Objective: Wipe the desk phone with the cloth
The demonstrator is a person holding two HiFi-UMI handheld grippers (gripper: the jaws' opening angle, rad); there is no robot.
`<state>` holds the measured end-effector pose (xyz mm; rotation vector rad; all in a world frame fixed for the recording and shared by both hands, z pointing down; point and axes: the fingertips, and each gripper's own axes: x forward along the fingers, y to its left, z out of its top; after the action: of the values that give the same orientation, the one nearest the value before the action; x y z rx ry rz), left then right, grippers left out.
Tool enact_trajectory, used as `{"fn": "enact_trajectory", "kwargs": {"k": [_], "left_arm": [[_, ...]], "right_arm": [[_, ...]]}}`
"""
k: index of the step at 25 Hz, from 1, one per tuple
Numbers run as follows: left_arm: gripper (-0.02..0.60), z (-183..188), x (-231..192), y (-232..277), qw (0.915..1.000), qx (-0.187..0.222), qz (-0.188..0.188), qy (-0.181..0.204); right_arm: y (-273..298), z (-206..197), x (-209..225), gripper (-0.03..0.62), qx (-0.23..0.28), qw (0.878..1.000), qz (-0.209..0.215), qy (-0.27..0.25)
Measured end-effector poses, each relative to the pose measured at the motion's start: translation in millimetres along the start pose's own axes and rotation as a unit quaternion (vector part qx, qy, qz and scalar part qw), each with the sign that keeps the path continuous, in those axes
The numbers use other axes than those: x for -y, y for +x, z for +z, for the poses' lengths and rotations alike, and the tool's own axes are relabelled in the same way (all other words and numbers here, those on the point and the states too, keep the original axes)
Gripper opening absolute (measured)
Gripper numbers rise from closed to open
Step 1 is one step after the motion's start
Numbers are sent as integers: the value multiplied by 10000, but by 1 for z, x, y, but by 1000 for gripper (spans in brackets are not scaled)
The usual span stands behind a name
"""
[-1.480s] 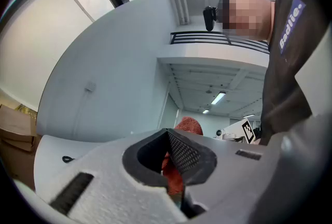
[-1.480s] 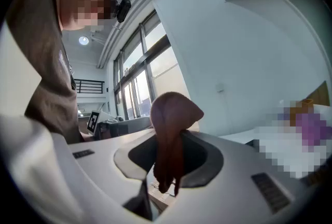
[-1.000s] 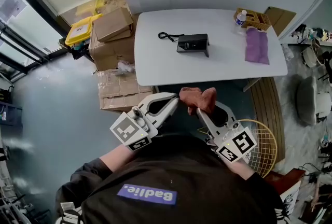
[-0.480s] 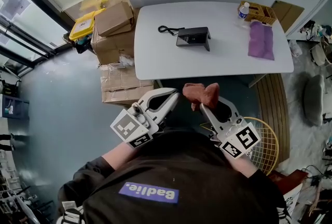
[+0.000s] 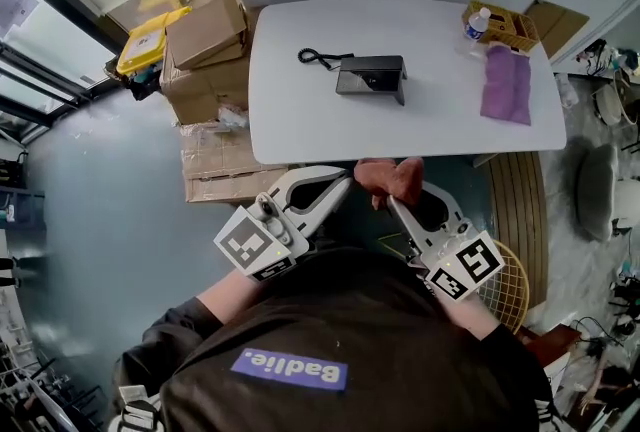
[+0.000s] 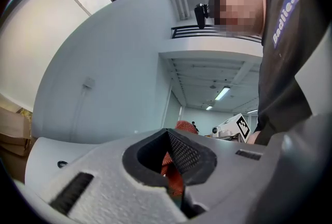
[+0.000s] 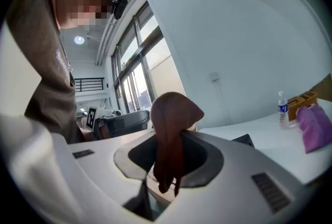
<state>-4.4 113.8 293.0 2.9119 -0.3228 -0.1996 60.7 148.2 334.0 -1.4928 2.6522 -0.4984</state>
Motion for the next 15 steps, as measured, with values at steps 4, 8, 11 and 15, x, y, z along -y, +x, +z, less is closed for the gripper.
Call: {"fn": "enact_trajectory", "kwargs": {"k": [4, 8, 11, 15], "left_arm": [[9, 7, -49, 12, 9999, 47, -95, -44], [9, 10, -101, 17, 9997, -39, -137, -194], [9, 12, -138, 20, 9996, -71, -171, -207], [9, 7, -168, 25, 9996, -154, -81, -205]], "right_arm": [[44, 7, 22, 110, -169, 9997, -109, -141], [93, 12, 39, 110, -384, 9987, -139, -291], [127, 16, 53, 110, -453, 9981, -154, -387], [157, 13, 71, 110, -602, 9973, -133, -392]]}}
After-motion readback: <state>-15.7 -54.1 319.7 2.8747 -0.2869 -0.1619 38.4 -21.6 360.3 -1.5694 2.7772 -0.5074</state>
